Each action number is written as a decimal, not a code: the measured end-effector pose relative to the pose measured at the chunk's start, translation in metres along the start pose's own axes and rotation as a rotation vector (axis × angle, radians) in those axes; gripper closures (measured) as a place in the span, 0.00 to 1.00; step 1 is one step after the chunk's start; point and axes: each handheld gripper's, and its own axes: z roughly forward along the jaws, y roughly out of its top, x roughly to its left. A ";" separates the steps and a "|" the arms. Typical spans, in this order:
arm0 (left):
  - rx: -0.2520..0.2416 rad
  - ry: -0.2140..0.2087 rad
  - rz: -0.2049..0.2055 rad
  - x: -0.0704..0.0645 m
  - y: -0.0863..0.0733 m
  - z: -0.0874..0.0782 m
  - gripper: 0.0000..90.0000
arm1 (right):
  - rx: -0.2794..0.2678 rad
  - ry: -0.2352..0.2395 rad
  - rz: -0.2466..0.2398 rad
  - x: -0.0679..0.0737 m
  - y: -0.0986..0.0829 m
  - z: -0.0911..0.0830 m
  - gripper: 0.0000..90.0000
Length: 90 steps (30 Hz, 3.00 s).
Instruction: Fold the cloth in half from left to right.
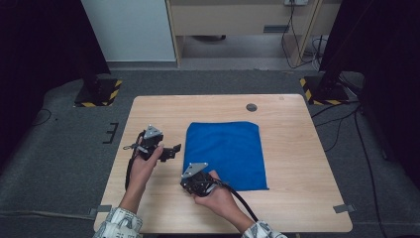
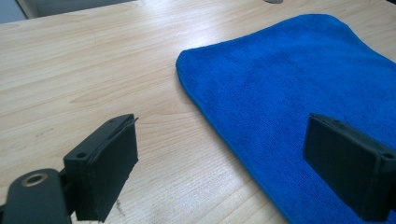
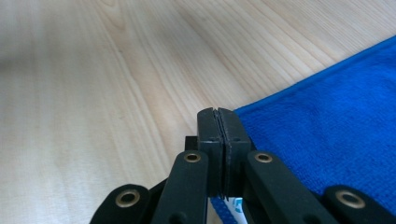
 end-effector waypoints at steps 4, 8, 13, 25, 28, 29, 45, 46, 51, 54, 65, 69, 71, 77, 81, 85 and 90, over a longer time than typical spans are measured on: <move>0.006 -0.005 -0.003 0.002 0.002 0.004 0.10 | -0.006 0.021 0.007 0.005 -0.001 -0.002 0.99; 0.013 0.000 -0.011 0.006 0.004 0.010 0.11 | -0.005 0.034 0.007 0.009 -0.001 0.000 0.99; 0.050 0.006 0.015 0.009 0.008 0.023 0.12 | -0.007 0.054 0.016 0.017 -0.001 0.002 0.99; 0.110 0.008 0.053 0.012 0.020 0.055 0.19 | -0.024 0.060 0.026 0.031 0.001 0.000 0.99; 0.116 0.021 0.059 0.014 0.022 0.064 0.20 | -0.023 0.052 0.029 0.032 0.001 0.001 0.99; 0.104 0.028 0.057 0.014 0.021 0.066 0.20 | -0.021 0.051 0.032 0.032 0.000 0.001 0.99; 0.141 0.101 0.070 0.029 0.012 0.092 0.30 | -0.028 0.055 0.036 0.031 -0.007 -0.001 0.99; 0.146 0.105 0.077 0.029 0.012 0.093 0.30 | -0.025 0.056 0.038 0.031 -0.007 -0.001 0.99; 0.152 0.123 0.082 0.029 0.015 0.099 0.29 | -0.027 0.057 0.043 0.029 -0.009 -0.002 0.99; 0.128 0.125 0.064 0.030 0.016 0.102 0.31 | -0.029 0.061 0.044 0.029 -0.010 -0.003 0.99; 0.157 0.106 0.025 0.033 0.009 0.109 0.35 | -0.036 0.060 0.051 0.026 -0.014 -0.006 0.99; 0.153 0.091 0.026 0.031 0.011 0.108 0.50 | -0.039 0.063 0.048 0.027 -0.015 -0.006 0.99; 0.153 0.077 0.030 0.029 0.011 0.108 0.58 | -0.037 0.060 0.049 0.029 -0.015 -0.006 0.99; 0.147 0.053 0.029 0.025 0.013 0.109 0.82 | -0.042 0.065 0.050 0.029 -0.014 -0.006 0.99; 0.155 0.047 0.038 0.023 0.013 0.109 0.91 | -0.047 0.064 0.042 0.031 -0.014 -0.007 0.99; 0.129 0.053 0.026 0.020 0.016 0.107 0.94 | -0.049 0.061 0.033 0.031 -0.013 -0.008 0.99; 0.098 0.053 0.029 0.016 0.023 0.100 0.95 | -0.056 0.056 0.029 0.032 -0.011 -0.012 0.99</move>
